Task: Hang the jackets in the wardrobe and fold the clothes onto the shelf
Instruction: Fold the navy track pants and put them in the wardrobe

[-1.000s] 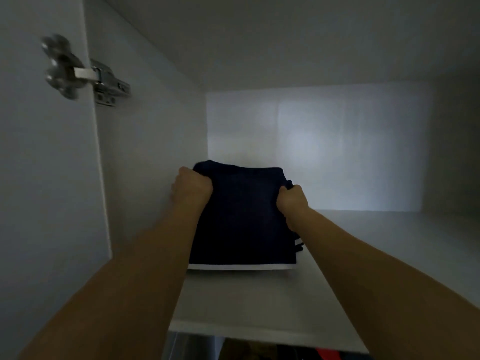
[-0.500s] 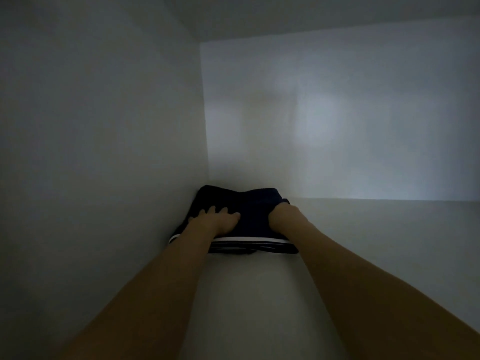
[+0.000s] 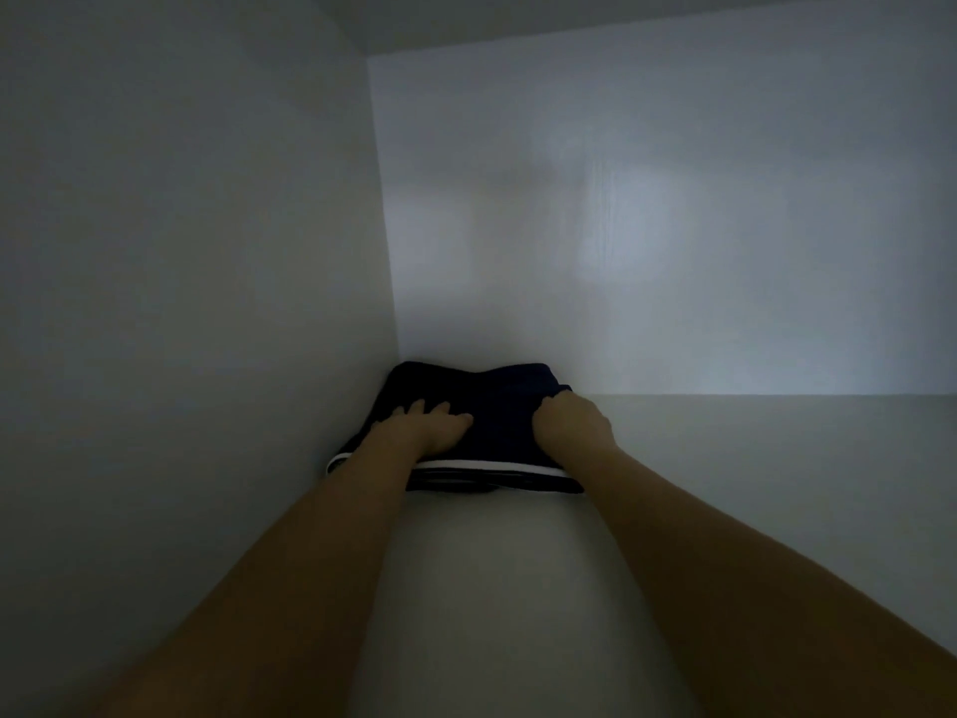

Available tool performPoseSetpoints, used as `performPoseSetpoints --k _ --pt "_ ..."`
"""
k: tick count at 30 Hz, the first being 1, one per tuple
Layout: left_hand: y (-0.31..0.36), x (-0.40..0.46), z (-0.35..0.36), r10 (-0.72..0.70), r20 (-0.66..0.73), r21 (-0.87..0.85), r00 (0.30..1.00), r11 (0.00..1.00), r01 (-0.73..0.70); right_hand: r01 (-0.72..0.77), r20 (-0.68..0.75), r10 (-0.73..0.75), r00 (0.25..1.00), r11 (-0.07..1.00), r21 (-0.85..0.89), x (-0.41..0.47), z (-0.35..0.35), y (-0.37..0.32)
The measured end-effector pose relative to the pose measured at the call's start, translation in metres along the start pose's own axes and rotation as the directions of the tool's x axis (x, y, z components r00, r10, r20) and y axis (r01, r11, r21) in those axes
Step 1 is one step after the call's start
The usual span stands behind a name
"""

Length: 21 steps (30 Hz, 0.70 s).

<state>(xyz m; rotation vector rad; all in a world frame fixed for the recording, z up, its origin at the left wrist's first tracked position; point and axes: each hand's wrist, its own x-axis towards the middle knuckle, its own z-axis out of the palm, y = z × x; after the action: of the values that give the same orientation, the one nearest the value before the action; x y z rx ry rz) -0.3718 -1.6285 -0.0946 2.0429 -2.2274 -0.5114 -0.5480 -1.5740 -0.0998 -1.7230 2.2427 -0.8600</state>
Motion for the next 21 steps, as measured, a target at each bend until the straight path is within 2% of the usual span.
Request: performPoseSetpoints --k 1,3,5,6,11,14,18,21 --pt "0.002 -0.006 -0.003 0.026 -0.026 0.025 0.999 0.999 -0.025 0.059 -0.034 -0.058 0.998 0.998 0.03 -0.008 -0.006 0.002" --pt "0.011 -0.021 -0.012 0.102 -0.203 0.048 0.974 0.994 -0.094 0.125 -0.088 -0.114 0.99 0.985 0.122 -0.024 -0.026 0.008" --pt "0.023 -0.044 -0.018 0.18 -0.392 0.048 0.902 0.983 -0.175 0.138 -0.135 -0.118 0.984 0.979 0.147 -0.041 -0.051 0.019" --pt "0.032 -0.059 -0.02 0.225 -0.44 0.074 0.869 0.974 -0.215 0.138 -0.143 -0.12 0.982 0.983 0.125 -0.051 -0.065 0.025" --pt "0.1 -0.128 -0.006 0.496 -0.475 0.287 0.727 0.868 -0.405 0.083 -0.15 -0.093 0.984 0.994 -0.071 -0.112 -0.138 0.069" --pt "0.14 -0.17 0.008 0.564 -0.458 0.288 0.687 0.826 -0.486 0.047 -0.171 -0.068 0.983 0.991 -0.124 -0.151 -0.179 0.091" --pt "0.188 -0.231 0.027 0.664 -0.448 0.318 0.599 0.745 -0.587 -0.014 -0.208 -0.025 0.978 0.983 -0.184 -0.21 -0.231 0.127" --pt "0.217 -0.273 0.038 0.696 -0.436 0.32 0.571 0.713 -0.624 -0.073 -0.243 0.02 0.97 0.975 -0.208 -0.257 -0.263 0.153"
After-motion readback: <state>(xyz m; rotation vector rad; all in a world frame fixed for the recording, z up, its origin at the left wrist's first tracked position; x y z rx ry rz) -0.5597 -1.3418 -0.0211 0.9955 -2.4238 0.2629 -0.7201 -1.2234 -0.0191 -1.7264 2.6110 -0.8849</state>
